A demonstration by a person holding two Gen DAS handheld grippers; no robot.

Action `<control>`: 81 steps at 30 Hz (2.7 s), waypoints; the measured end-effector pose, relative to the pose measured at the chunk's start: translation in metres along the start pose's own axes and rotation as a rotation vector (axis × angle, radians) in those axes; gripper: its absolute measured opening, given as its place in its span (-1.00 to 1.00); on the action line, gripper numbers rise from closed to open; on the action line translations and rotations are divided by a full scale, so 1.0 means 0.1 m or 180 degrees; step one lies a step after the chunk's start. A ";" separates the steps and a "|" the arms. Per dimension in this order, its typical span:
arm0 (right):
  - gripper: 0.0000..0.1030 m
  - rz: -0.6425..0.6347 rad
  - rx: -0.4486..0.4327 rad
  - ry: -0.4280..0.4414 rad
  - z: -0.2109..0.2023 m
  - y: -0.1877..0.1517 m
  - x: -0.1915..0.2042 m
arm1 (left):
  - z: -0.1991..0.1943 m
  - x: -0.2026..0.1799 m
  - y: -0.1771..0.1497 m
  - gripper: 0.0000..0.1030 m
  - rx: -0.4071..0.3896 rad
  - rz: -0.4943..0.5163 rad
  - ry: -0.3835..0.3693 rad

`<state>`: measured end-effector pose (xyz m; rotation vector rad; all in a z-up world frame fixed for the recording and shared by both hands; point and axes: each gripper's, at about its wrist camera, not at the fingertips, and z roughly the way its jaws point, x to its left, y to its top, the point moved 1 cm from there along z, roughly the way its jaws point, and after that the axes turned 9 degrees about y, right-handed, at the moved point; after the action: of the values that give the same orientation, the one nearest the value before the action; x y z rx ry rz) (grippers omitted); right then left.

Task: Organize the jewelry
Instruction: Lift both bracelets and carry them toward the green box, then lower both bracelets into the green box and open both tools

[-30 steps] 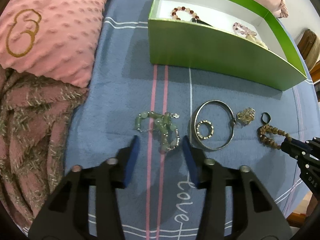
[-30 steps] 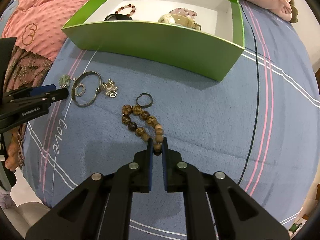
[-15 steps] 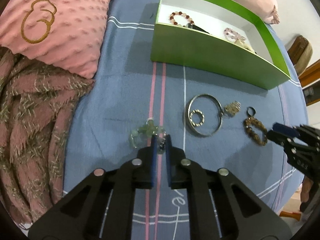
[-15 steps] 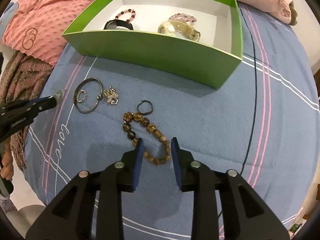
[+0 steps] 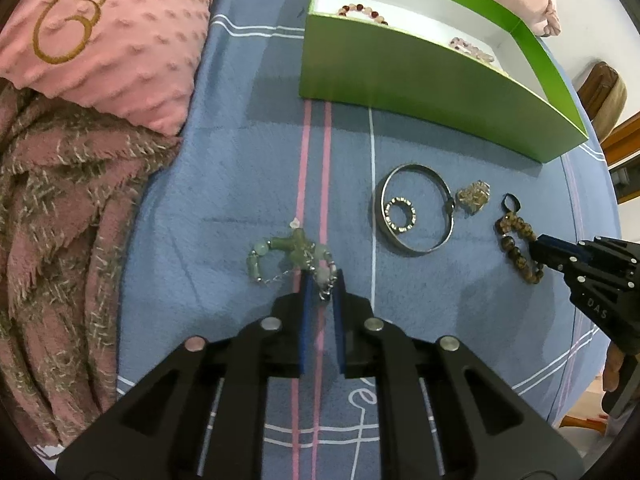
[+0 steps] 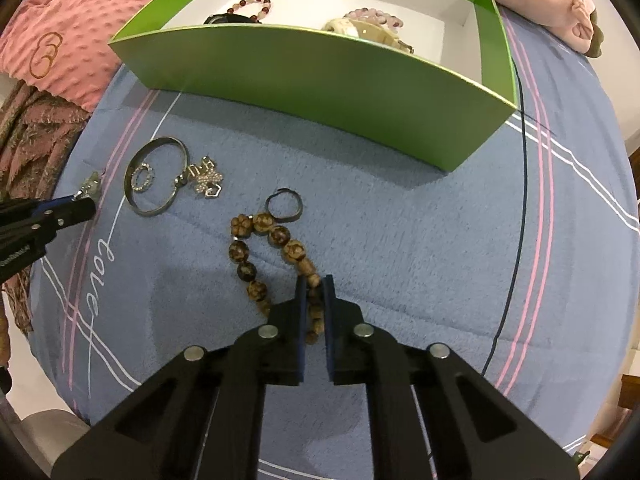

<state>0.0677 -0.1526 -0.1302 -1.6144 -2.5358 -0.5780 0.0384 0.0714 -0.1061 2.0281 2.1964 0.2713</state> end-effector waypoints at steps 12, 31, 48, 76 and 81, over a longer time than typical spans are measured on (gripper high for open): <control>-0.86 0.0033 -0.0352 0.0172 -0.57 0.01 0.09 | -0.44 0.03 0.07 -0.85 -0.0310 0.0014 -0.0089; -0.86 -0.0011 -0.0546 0.0179 -0.89 0.12 0.05 | -0.78 -0.08 0.14 -0.85 -0.0504 0.0070 0.0021; -0.86 -0.0171 -0.1007 0.0193 -1.47 0.74 0.09 | -1.19 -0.42 0.80 -0.85 -0.0857 0.0310 -0.0119; -0.86 0.0142 -0.0497 -0.0160 -0.41 1.74 -0.80 | 0.08 -1.13 2.07 -0.85 -0.0247 0.0529 -0.0209; -0.13 0.0050 -0.0483 -0.0242 -0.40 1.66 -0.74 | 0.11 -1.18 2.00 -0.51 -0.0271 0.0619 -0.0151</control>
<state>0.2428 -0.1684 -0.0684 -1.7350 -2.5870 -0.7380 0.2449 -0.0305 -0.0742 2.1789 1.9281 0.3283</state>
